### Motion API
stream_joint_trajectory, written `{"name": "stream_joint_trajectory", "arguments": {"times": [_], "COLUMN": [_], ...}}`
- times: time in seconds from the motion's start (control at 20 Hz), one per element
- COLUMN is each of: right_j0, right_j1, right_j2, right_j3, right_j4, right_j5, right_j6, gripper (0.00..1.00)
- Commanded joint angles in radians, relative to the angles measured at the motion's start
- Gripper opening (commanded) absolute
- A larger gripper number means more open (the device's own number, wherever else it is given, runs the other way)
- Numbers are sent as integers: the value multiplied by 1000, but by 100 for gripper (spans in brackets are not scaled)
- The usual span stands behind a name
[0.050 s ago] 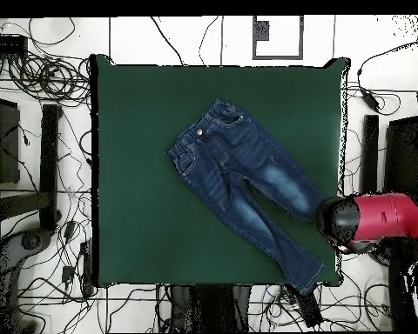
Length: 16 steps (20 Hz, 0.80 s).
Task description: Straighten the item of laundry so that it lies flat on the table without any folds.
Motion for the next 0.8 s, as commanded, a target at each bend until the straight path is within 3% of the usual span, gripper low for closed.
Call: {"name": "stream_joint_trajectory", "arguments": {"times": [0.05, 0.1, 0.3, 0.5, 0.8], "right_j0": [10, -1, -76, -43, -33], "right_j1": [52, 49, 59, 61, 63], "right_j2": [52, 56, 119, 99, 92], "right_j3": [87, 89, 123, 104, 93], "right_j4": [-27, -12, 57, 63, 64], "right_j5": [-30, -37, -125, -26, -14], "right_j6": [-265, -238, -239, -228, -176], "gripper": [0, 100, 100, 100, 100]}}
